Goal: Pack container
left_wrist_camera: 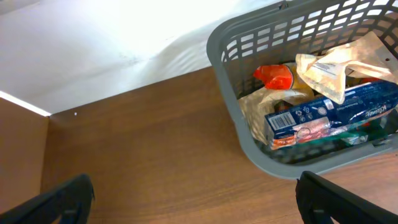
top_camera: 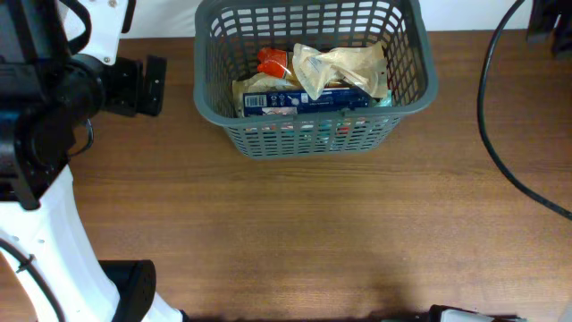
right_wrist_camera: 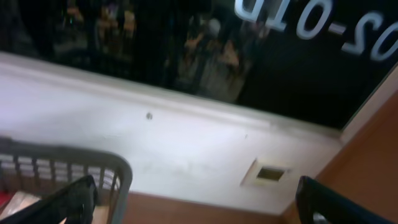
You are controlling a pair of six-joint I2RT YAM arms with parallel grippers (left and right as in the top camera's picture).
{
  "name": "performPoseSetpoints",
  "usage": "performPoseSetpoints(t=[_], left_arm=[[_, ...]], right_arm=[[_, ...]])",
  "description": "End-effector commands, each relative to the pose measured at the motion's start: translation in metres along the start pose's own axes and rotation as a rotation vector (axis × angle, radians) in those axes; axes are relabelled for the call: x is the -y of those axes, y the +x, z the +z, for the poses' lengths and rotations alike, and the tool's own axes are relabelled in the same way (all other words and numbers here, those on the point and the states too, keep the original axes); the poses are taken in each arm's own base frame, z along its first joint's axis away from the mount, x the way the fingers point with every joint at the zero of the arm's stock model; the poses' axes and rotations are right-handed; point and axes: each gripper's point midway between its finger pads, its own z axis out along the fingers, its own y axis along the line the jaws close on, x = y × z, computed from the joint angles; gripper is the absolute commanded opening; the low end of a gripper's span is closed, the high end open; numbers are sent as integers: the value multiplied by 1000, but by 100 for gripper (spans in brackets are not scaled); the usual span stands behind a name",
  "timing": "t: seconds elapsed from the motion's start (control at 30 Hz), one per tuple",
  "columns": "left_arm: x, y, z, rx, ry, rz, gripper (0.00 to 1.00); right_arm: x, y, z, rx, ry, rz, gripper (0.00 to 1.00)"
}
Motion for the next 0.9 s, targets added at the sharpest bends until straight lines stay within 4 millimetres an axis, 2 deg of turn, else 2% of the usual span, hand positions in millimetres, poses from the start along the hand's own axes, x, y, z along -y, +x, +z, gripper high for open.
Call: performPoseSetpoints(t=[0.0, 0.27, 0.37, 0.47, 0.53, 0.57, 0.63, 0.73, 0.77, 0.87], left_arm=[[-3, 0, -4, 7, -10, -13, 99], [-3, 0, -4, 7, -10, -13, 99], [-3, 0, -4, 7, -10, -13, 99], [-3, 0, -4, 7, -10, -13, 99], [-3, 0, -4, 7, -10, -13, 99], [-3, 0, -4, 7, -10, -13, 99], [-3, 0, -4, 7, -10, -13, 99], [-3, 0, -4, 7, -10, -13, 99], [-3, 0, -4, 7, -10, -13, 99], [-3, 0, -4, 7, -10, -13, 99]], right_arm=[[-4, 17, 8, -63, -27, 27, 99], [-19, 69, 9, -270, -86, 64, 99], [-26, 80, -13, -328, -103, 73, 99], [-31, 79, -42, -312, -98, 70, 99], [-38, 87, -74, -292, -93, 59, 99], [-41, 91, -81, -287, -92, 59, 99], [-50, 105, -100, -270, -93, 55, 99], [-77, 138, -127, -239, -140, 40, 99], [-93, 158, -139, -221, -182, 37, 99], [-127, 198, -156, -161, -289, 40, 99]])
